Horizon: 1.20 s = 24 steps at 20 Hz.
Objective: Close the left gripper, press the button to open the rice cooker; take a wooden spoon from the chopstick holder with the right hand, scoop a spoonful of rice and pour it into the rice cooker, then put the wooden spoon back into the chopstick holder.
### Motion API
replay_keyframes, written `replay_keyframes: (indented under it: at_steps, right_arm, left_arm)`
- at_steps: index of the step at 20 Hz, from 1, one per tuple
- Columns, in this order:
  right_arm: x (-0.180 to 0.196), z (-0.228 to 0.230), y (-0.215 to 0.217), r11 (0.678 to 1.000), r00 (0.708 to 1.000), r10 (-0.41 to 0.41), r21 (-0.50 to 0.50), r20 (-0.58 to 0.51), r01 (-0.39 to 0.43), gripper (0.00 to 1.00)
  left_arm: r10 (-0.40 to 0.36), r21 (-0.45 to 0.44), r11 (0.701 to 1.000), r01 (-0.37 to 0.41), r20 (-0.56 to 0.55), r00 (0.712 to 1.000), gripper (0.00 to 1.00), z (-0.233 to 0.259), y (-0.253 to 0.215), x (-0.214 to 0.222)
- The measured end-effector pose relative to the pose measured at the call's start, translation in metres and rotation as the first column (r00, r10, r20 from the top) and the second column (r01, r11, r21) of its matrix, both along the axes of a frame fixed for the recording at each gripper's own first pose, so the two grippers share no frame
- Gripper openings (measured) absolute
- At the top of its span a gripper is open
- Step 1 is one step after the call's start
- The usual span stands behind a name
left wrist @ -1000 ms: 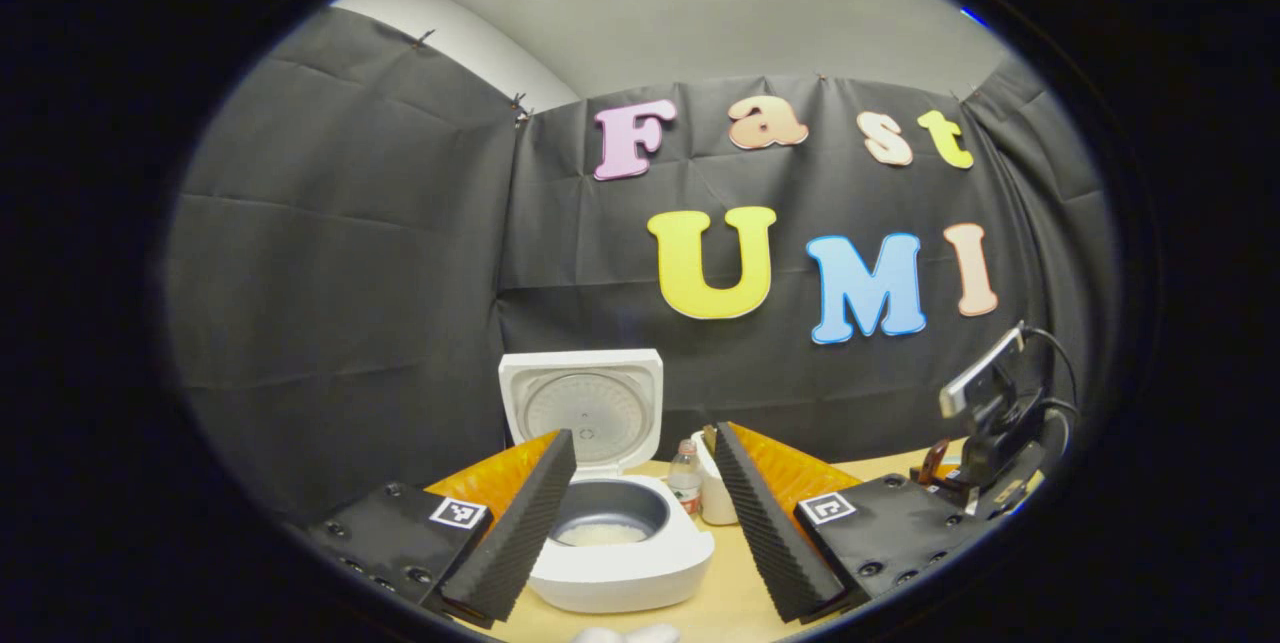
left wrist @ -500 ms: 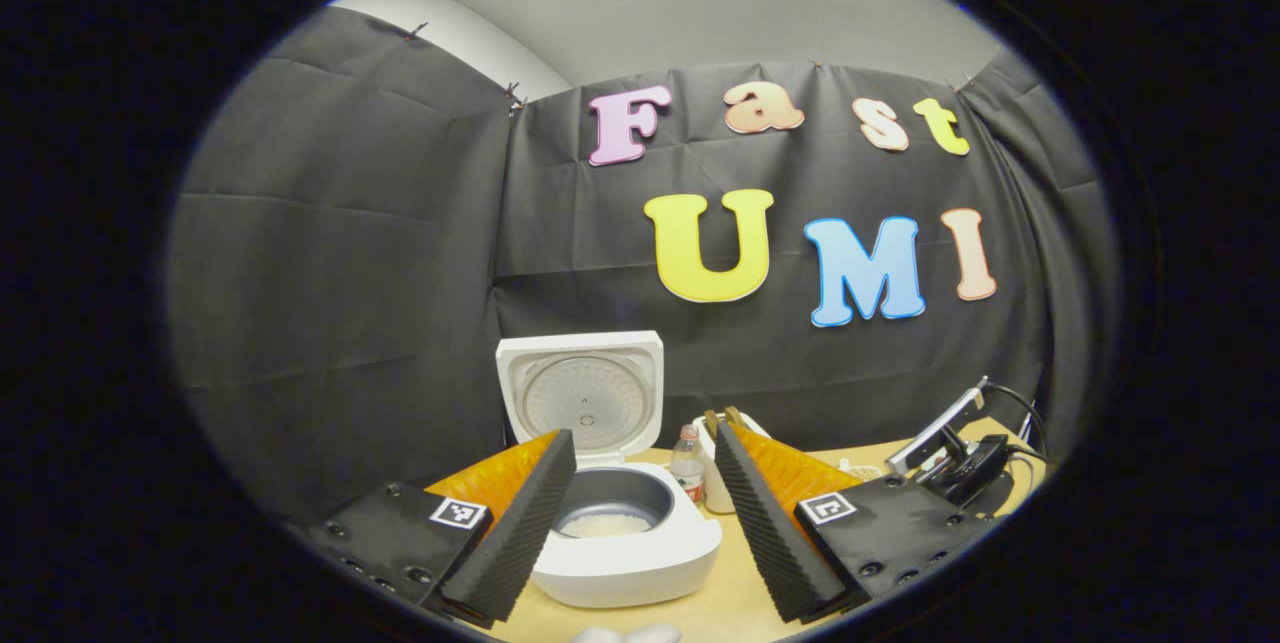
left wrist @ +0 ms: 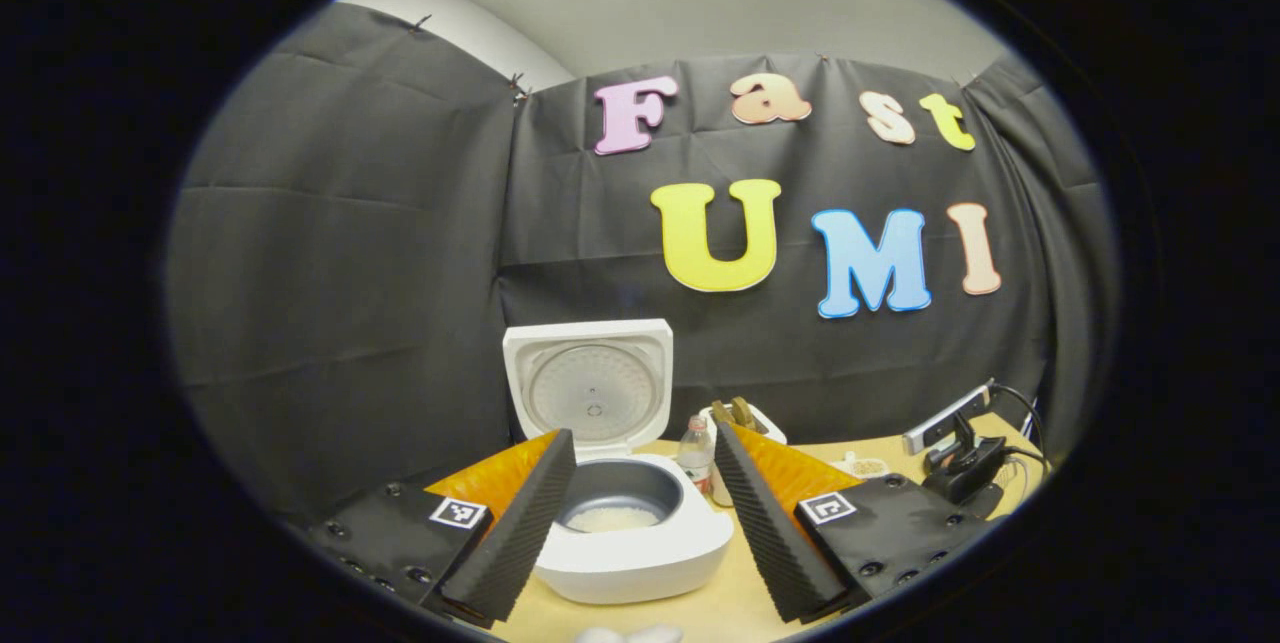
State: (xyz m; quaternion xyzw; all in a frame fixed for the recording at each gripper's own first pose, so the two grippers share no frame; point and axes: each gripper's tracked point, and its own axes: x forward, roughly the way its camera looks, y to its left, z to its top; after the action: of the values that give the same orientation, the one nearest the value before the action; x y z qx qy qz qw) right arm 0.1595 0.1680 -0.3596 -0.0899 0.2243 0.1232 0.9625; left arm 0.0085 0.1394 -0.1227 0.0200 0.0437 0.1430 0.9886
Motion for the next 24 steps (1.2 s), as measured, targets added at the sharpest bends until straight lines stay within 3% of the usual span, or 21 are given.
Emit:
replay_keyframes:
  at_steps: [3, 6, 8, 11, 14, 16, 24]
  right_arm:
    - [-0.003, -0.002, 0.011, 0.990, 0.998, -0.024, 0.138, -0.060, 0.033, 0.13]
    - [-0.004, 0.000, 0.019, 0.944, 0.990, -0.049, 0.318, -0.134, 0.090, 0.13]
    - [0.001, 0.001, 0.016, 0.876, 0.976, -0.078, 0.453, -0.204, 0.165, 0.14]
    - [0.005, 0.000, 0.008, 0.749, 0.951, -0.085, 0.610, -0.298, 0.258, 0.13]
    - [0.006, -0.001, -0.008, 0.650, 0.933, -0.091, 0.690, -0.347, 0.320, 0.13]
    - [0.007, 0.000, -0.019, 0.603, 0.930, -0.092, 0.723, -0.356, 0.336, 0.14]
    - [0.012, 0.032, -0.074, 0.528, 0.936, -0.159, 0.773, -0.315, 0.350, 0.14]
  left_arm:
    - [0.007, 0.008, 1.000, -0.007, 0.002, 1.000, 0.99, 0.001, 0.004, -0.001]
    - [0.014, 0.013, 1.000, -0.014, -0.004, 1.000, 0.99, 0.002, 0.007, -0.002]
    - [0.018, 0.017, 1.000, -0.018, -0.005, 1.000, 0.99, 0.002, 0.008, -0.001]
    - [0.014, 0.021, 1.000, -0.014, -0.004, 1.000, 0.99, 0.003, 0.004, 0.000]
    - [0.005, 0.027, 1.000, -0.005, -0.005, 1.000, 0.99, 0.004, -0.002, 0.002]
    - [0.000, 0.031, 1.000, 0.000, -0.004, 1.000, 0.99, 0.007, -0.005, 0.003]
    - [-0.017, 0.052, 0.999, 0.016, 0.012, 1.000, 0.99, 0.015, -0.013, 0.007]
